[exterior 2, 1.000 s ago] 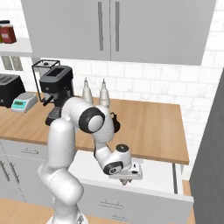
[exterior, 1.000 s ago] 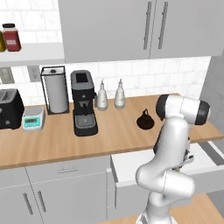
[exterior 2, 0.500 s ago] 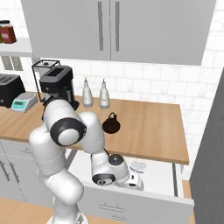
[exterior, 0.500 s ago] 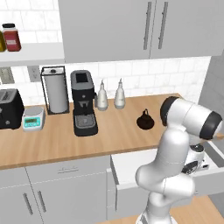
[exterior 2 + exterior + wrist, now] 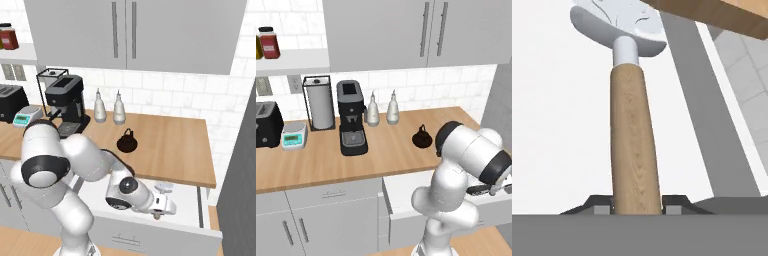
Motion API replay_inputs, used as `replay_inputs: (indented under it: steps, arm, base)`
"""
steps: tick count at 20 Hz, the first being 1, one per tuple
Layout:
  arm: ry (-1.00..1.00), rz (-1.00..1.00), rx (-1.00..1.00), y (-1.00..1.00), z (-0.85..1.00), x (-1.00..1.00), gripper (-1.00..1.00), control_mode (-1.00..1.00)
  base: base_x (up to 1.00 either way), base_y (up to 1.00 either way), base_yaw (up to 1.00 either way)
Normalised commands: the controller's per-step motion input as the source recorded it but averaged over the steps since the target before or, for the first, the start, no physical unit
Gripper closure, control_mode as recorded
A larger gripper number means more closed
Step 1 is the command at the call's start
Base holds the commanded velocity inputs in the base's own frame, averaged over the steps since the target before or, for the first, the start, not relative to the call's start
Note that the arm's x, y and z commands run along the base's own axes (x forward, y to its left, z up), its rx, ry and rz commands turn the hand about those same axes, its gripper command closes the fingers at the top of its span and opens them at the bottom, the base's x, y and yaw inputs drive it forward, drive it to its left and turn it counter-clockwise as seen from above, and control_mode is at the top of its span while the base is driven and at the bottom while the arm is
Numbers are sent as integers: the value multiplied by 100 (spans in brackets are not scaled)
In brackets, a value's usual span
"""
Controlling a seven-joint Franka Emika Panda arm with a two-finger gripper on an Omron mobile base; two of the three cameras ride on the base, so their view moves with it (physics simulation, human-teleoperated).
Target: Pick the pizza cutter from the drawer and place it on the counter.
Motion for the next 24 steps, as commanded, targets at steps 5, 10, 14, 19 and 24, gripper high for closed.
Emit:
replay_inputs:
  steps: [5,10,14,19,24]
  arm:
    - [10,-15,0,0,100,4,100,-100]
    - [9,-17,0,0,100,0,100,-100]
    - [10,-18,0,6,98,3,100,-100]
    - [-1,-6,0,46,76,49,100,-100]
    - [-1,1,10,40,10,96,100,-100]
  base:
    - [0,0,0]
    - [0,0,0]
    - [0,0,0]
    - [0,0,0]
    - [0,0,0]
